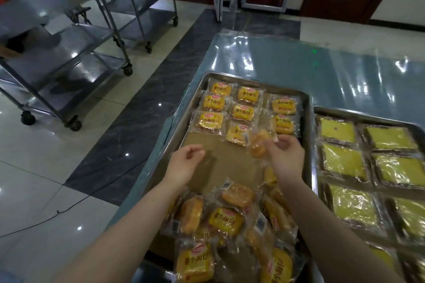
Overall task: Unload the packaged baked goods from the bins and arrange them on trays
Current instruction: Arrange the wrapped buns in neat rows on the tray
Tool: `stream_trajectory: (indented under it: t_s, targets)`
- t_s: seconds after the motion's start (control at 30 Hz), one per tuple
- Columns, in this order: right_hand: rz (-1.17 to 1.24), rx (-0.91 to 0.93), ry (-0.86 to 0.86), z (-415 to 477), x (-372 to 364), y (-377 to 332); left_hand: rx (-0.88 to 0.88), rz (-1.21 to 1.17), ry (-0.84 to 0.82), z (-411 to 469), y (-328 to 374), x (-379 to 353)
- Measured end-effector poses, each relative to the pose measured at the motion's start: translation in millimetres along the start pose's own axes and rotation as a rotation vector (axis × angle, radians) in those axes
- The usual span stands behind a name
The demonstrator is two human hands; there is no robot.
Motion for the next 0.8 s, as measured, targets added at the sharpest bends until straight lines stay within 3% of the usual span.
stream_trajectory:
  t_s: [0.1,0.23,0.4,0.5,0.63,0.8]
  targets:
    - [-0.413,0.273,0.079,22.8,26.5,-6.9,-0.086,0.14,-0.036,2.2,-1.8,-7.2]
    - [-0.789,0.164,-0.374,28.5,7.7,25.8,-0.142,0.291,-0.096,8.2,-5.6,-15.9]
    - [-1.065,0.413,-0.428,40.2,13.7,22.3,-0.216,0.825,-0.326,12.6,-24.5,-33.4]
    - [-1.128,0.295,-0.628,45.6,16.6,32.5,-0.207,0.966,-0.4,12.8,-38.3,-44.3]
    - [-1.19,0.158,-0.539,50.5,20.9,41.0,-0.217,0.974,-0.392,13.7,-47.0,-48.0]
    - [-1.218,0.058,-0.601,51.0,12.6,45.4,-0.216,0.962,-0.429,13.0,-45.5,-46.4]
Point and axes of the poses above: each hand's wrist, its own z-axis towards the middle knuckle, its own x-axis out of the back of the hand, y = z × x, the point moved 4 cm from there along z, towards the middle knuckle, and after that the axes turned 15 degrees about z, right-handed, at the moved point
